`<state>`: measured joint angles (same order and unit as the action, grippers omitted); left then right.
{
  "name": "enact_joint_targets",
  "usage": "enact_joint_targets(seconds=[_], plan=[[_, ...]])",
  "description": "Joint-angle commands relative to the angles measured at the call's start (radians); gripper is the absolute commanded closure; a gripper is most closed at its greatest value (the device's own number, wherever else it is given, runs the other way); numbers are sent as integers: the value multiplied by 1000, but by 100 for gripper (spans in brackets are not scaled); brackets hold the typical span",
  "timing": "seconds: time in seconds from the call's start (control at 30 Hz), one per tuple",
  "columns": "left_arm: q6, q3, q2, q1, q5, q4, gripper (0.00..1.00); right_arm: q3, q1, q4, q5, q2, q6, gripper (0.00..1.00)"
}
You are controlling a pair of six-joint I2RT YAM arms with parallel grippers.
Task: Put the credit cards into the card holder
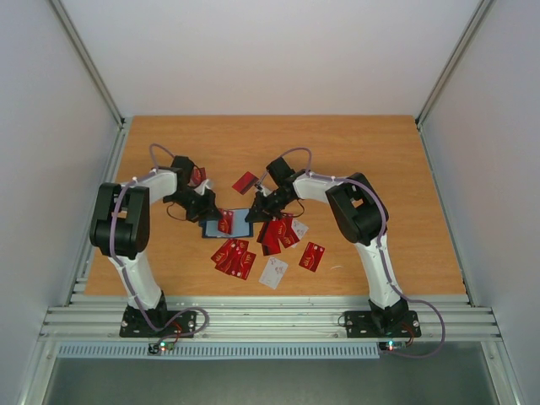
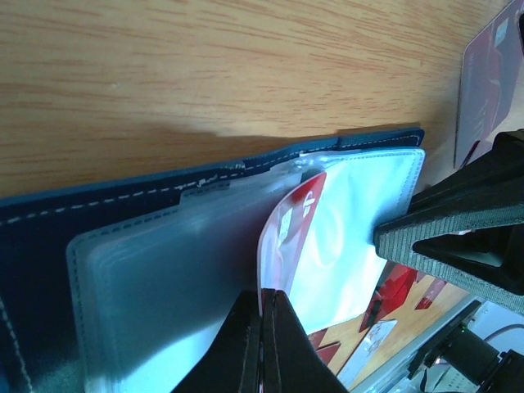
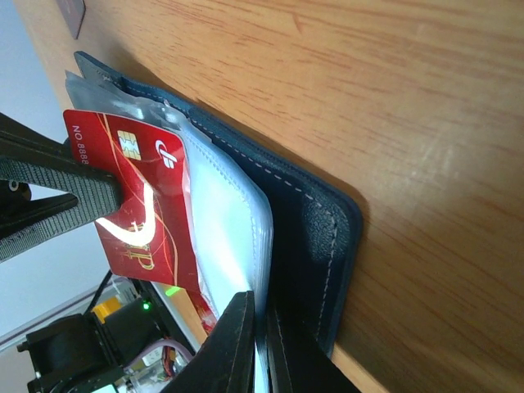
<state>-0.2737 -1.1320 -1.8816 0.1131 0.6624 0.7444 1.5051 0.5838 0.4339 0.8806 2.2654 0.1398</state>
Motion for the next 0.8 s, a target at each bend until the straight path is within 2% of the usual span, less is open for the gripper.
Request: enact_joint_targets(seconds=[0.0, 0.23, 0.47, 0.53, 0.77], plan=[[-55, 21, 11, 1, -127, 61, 100, -3, 15, 44, -95, 67, -11, 93], [-65, 11, 0, 2, -130, 79, 100, 10, 15, 55, -93, 73, -12, 93], [-50, 9, -38, 2, -27, 53, 100, 20, 15, 72, -84, 85, -9, 94], [-40, 6, -40, 2, -14, 59, 100, 23, 15, 82, -88, 85, -10, 98], [5, -9, -43, 3, 81, 54, 100, 47, 16, 102, -88, 103, -8, 99]])
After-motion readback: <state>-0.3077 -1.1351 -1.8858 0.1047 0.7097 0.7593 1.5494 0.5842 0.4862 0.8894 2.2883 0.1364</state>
